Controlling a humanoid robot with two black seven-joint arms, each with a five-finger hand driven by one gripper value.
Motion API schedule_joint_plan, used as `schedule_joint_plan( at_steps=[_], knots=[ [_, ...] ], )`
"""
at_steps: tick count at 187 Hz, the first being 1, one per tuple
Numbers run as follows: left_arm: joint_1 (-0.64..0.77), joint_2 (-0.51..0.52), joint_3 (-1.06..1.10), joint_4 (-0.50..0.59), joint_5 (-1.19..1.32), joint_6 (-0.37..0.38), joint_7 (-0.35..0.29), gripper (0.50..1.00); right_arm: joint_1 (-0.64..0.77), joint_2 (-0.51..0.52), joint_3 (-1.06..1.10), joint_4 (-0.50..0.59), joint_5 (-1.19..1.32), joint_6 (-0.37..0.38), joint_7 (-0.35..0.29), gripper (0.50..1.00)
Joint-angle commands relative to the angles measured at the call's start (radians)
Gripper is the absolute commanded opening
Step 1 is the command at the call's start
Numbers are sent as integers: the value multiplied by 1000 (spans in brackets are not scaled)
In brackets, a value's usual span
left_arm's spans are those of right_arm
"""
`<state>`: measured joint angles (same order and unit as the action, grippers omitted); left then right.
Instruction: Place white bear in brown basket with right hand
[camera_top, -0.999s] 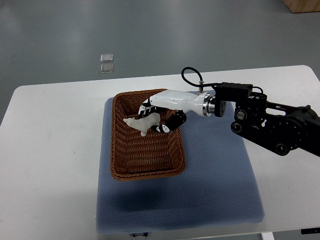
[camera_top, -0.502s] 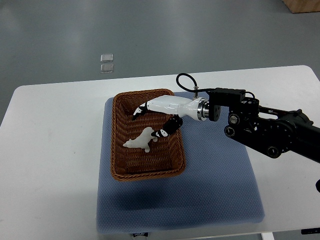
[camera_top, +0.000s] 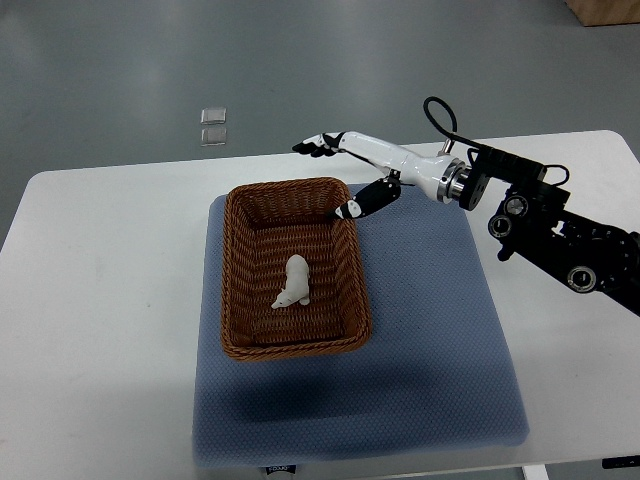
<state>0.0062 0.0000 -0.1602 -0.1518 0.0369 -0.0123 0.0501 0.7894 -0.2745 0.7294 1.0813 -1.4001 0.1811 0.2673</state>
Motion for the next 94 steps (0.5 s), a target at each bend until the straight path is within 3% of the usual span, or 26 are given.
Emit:
schedule_joint_plan(
  at_steps=[1, 31, 44, 60, 94],
  knots=[
    [0, 0, -1, 0, 0, 0, 1, 1000, -35, -5, 90, -1, 82, 0, -2, 858],
    [0, 0, 1, 0, 0, 0, 1, 1000, -110, -6, 242, -3, 228, 0, -56, 860],
    [0, 0, -1, 0, 0, 0, 1, 1000, -148, -6, 298, -6, 289, -5, -72, 883],
    [0, 0, -1, 0, 0, 0, 1, 1000, -188, -3, 352, -15, 351, -35, -82, 913],
    [0, 0, 1, 0, 0, 0, 1, 1000, -256, -3, 380, -24, 484, -72, -86, 921]
  ],
)
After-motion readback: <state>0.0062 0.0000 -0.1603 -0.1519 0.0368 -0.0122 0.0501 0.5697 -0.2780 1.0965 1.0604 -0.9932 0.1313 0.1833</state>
